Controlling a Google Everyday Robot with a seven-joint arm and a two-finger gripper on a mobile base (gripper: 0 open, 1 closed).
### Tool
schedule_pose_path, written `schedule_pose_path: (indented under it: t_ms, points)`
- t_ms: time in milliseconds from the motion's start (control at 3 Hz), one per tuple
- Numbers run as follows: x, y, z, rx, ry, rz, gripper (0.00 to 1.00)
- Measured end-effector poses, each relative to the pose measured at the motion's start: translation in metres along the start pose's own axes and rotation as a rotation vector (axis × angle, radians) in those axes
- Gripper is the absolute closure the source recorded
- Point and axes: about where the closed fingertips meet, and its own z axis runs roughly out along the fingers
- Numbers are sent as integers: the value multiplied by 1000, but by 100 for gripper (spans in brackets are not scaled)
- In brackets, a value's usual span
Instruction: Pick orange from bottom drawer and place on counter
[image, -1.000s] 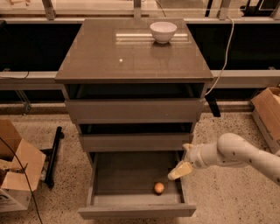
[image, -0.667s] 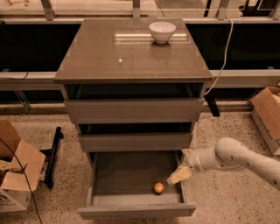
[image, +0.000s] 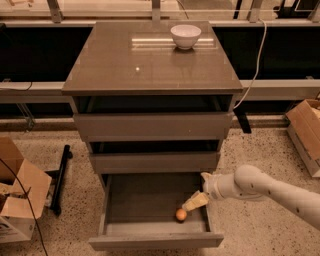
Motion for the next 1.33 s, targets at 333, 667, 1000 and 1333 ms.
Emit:
schedule_pose_path:
  t_ms: [333, 667, 1000, 1333]
  points:
    - [25, -19, 38, 1, 10, 14, 0]
    - [33, -24, 49, 0, 10, 25, 0]
    - [38, -18, 56, -7, 23, 40, 0]
    - [54, -13, 100, -4, 24, 76, 0]
